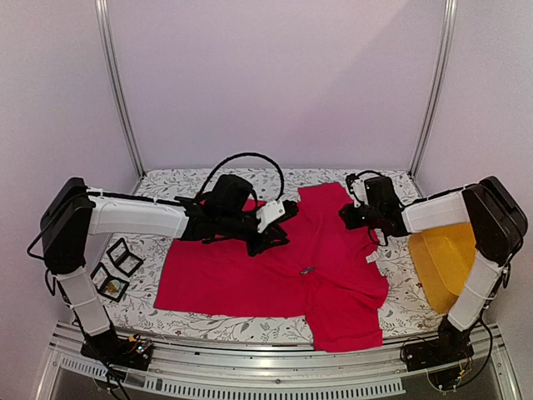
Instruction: Pin the brooch onto the clothing
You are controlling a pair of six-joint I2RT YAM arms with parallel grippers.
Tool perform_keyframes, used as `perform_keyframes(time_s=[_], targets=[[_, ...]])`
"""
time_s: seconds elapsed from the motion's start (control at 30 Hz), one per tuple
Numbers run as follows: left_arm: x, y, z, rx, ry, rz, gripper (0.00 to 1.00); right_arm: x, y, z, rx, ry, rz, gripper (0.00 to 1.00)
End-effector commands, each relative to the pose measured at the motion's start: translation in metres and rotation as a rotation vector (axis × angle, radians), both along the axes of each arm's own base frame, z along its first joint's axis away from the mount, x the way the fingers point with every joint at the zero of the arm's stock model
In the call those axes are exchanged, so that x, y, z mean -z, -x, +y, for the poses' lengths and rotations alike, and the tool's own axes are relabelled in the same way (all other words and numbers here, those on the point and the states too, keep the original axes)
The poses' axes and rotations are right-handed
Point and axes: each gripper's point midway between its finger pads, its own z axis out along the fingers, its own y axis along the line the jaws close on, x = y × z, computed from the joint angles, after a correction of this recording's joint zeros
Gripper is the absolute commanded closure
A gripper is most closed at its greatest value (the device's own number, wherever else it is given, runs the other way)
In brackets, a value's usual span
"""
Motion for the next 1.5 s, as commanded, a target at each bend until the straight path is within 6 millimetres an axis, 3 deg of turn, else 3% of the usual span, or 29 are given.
perform_keyframes(time_s=[0.0,0.03,0.13,0.17,0.27,0.43,0.57,0.73,0.83,0.9,1.0,1.1,1.2,1.23,1.37,1.47], targets=[[0.045,-0.123,0.086,-0.665,-0.043,0.161,0.84,0.084,0.020,-0.053,0.207,0.222,0.356,0.80],[0.065,-0.137,0.115,-0.803,-0.109,0.193,0.84,0.087,0.018,-0.055,0.220,0.235,0.388,0.80],[0.101,-0.158,0.164,-1.023,-0.160,0.280,0.84,0.108,0.012,-0.061,0.239,0.307,0.475,0.82],[0.109,-0.163,0.177,-1.072,-0.161,0.295,0.84,0.118,0.008,-0.066,0.255,0.337,0.498,0.83],[0.127,-0.179,0.210,-1.205,-0.172,0.306,0.83,0.121,-0.014,-0.081,0.315,0.364,0.521,0.83],[0.150,-0.212,0.246,-1.351,-0.208,0.325,0.82,0.126,-0.062,-0.092,0.343,0.350,0.541,0.83],[0.151,-0.234,0.256,-1.381,-0.200,0.305,0.82,0.121,-0.100,-0.087,0.308,0.326,0.506,0.83],[0.139,-0.248,0.257,-1.378,-0.162,0.276,0.81,0.109,-0.129,-0.072,0.244,0.306,0.456,0.82],[0.123,-0.250,0.253,-1.349,-0.130,0.260,0.79,0.094,-0.135,-0.066,0.210,0.305,0.432,0.80],[0.095,-0.249,0.252,-1.345,-0.074,0.233,0.78,0.072,-0.136,-0.061,0.196,0.301,0.393,0.79],[0.051,-0.243,0.254,-1.338,0.015,0.195,0.73,0.032,-0.129,-0.049,0.172,0.283,0.324,0.76],[0.014,-0.225,0.262,-1.352,0.088,0.179,0.60,-0.006,-0.110,-0.021,0.101,0.236,0.242,0.72],[0.009,-0.195,0.280,-1.428,0.094,0.232,0.34,-0.025,-0.081,0.007,0.008,0.162,0.198,0.67],[0.011,-0.183,0.287,-1.455,0.085,0.257,0.30,-0.028,-0.074,0.014,-0.007,0.146,0.189,0.66],[0.027,-0.126,0.309,-1.501,-0.055,0.384,0.27,-0.031,-0.050,0.027,-0.055,0.127,0.180,0.63],[0.025,-0.087,0.320,-1.488,-0.217,0.479,0.36,-0.025,-0.041,0.027,-0.072,0.127,0.186,0.63]])
